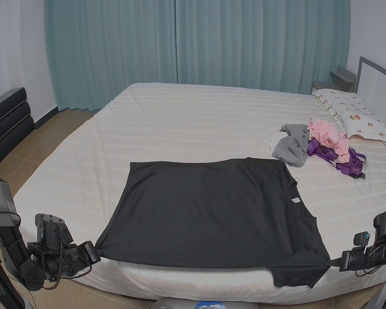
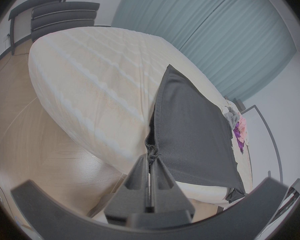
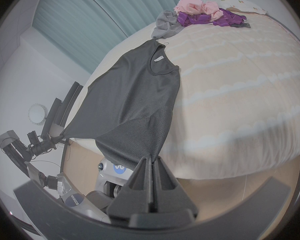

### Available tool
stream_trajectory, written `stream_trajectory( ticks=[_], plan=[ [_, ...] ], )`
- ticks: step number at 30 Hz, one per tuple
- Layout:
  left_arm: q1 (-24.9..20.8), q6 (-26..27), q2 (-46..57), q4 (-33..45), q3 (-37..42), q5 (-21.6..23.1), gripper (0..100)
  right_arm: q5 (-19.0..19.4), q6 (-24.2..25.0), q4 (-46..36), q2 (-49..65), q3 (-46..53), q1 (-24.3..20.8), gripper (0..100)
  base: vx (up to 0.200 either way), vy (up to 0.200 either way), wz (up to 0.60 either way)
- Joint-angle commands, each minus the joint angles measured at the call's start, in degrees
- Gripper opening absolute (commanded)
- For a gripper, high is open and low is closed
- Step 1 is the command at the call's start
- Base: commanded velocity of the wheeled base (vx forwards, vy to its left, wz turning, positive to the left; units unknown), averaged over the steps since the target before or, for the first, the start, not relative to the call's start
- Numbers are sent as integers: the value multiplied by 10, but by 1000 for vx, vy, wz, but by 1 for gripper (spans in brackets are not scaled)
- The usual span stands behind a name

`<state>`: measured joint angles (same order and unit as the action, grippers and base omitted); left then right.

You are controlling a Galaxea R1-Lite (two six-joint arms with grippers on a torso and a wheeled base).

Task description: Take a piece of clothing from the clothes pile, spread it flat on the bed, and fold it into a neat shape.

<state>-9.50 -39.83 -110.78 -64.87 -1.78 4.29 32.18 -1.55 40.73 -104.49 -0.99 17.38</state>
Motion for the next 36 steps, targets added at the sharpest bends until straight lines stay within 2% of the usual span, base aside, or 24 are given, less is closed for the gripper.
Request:
stream_trajectory(
  ticks=[1,8,12,22,28,36],
  plan=[
    [2,12,10,0,12,-1,0,0,-3,-20,41,10,-1,0,0,0,0],
    [-1,32,18,28,15,-14,0,0,-13,-43,60,10,1,0,0,0,0],
    [-4,59,64,97,15,-15,0,-1,-26,-76,82,10,-1,0,0,0,0],
    [-13,89,114,185,11,-17,0,-3,-32,-151,143,8,-1,0,0,0,0],
    [-34,96,139,234,8,-35,0,-3,-35,-213,197,-5,-2,0,0,0,0],
    [-45,98,145,268,-3,-40,0,-3,-38,-357,248,-66,-3,0,0,0,0]
  ],
)
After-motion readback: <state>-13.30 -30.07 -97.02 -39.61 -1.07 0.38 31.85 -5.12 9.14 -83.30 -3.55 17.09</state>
